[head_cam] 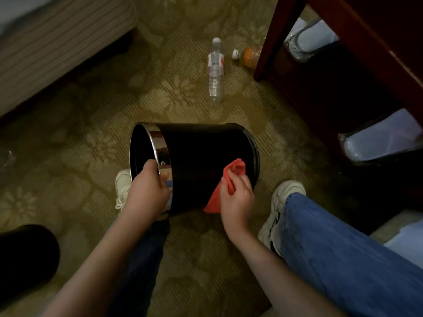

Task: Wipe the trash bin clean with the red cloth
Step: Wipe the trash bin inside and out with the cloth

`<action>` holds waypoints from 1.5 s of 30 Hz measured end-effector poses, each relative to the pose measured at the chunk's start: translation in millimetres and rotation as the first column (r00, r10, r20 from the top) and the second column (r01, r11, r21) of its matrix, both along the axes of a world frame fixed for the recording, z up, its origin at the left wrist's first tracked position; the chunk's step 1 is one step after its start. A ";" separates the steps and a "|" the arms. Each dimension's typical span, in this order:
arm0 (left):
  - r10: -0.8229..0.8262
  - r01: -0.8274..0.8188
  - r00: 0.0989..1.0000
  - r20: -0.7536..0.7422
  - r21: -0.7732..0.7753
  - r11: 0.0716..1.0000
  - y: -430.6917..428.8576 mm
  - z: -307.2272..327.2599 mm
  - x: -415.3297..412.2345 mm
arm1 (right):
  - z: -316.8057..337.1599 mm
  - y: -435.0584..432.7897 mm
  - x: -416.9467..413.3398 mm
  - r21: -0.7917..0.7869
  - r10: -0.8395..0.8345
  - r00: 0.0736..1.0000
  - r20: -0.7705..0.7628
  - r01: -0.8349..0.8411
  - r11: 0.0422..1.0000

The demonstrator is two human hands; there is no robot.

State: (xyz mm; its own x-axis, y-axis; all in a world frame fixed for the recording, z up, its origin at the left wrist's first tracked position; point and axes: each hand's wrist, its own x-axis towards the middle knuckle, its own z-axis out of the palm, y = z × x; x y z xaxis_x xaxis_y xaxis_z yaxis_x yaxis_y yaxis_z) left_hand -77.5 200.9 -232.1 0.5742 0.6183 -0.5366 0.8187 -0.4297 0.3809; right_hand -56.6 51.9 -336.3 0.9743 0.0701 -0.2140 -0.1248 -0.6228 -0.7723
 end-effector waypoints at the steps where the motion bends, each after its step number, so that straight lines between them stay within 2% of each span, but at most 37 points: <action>1: 0.000 0.000 1.000 0.005 -0.008 1.000 -0.7 0.4 0.6 | 0.3 -1.9 3.8 0.005 0.016 1.000 0.009 -0.016 1.000; 8: -0.002 0.004 0.998 0.070 -0.016 1.000 -7.5 -1.8 5.0 | -15.2 -24.9 60.0 -0.181 0.005 0.999 -0.035 -0.011 0.983; 15: 0.014 -0.014 1.000 0.021 -0.011 1.000 4.4 -3.9 -1.6 | 2.8 -4.0 19.4 -0.027 0.040 0.999 0.025 -0.039 0.999; 20: 0.002 -0.001 1.000 0.026 -0.021 1.000 1.0 -2.3 -0.8 | -19.9 -20.8 57.8 -0.103 -0.096 0.993 -0.075 0.088 0.991; 22: 0.002 -0.002 1.000 0.025 -0.019 1.000 1.4 -2.2 0.7 | -18.3 -20.5 53.6 -0.108 -0.058 0.996 -0.065 0.051 0.993; 29: 0.048 -0.048 0.999 0.000 -0.029 0.998 10.8 0.1 -1.8 | -1.1 4.2 20.8 0.026 0.048 0.998 0.037 -0.049 0.998; 31: 0.054 -0.054 0.998 0.013 -0.038 0.998 9.4 0.6 -0.7 | -6.8 -0.5 34.6 0.034 0.011 1.000 0.013 -0.011 0.999; 34: 0.025 -0.025 1.000 0.019 -0.025 0.999 3.6 -0.3 0.8 | -16.5 -14.0 59.8 -0.047 -0.082 0.994 -0.079 0.078 0.996; 37: 0.018 -0.017 1.000 0.017 -0.022 1.000 1.7 -0.4 2.5 | -12.3 -14.9 53.6 -0.065 -0.020 0.999 -0.039 0.017 0.998; 41: 0.019 -0.019 1.000 0.002 -0.005 1.000 3.8 -1.0 1.7 | 2.4 4.7 23.5 0.057 0.036 0.998 0.052 -0.039 0.998; 45: 0.025 -0.025 1.000 0.010 -0.019 1.000 6.1 0.5 0.2 | -0.7 6.9 25.6 0.088 0.073 0.995 0.064 -0.078 0.993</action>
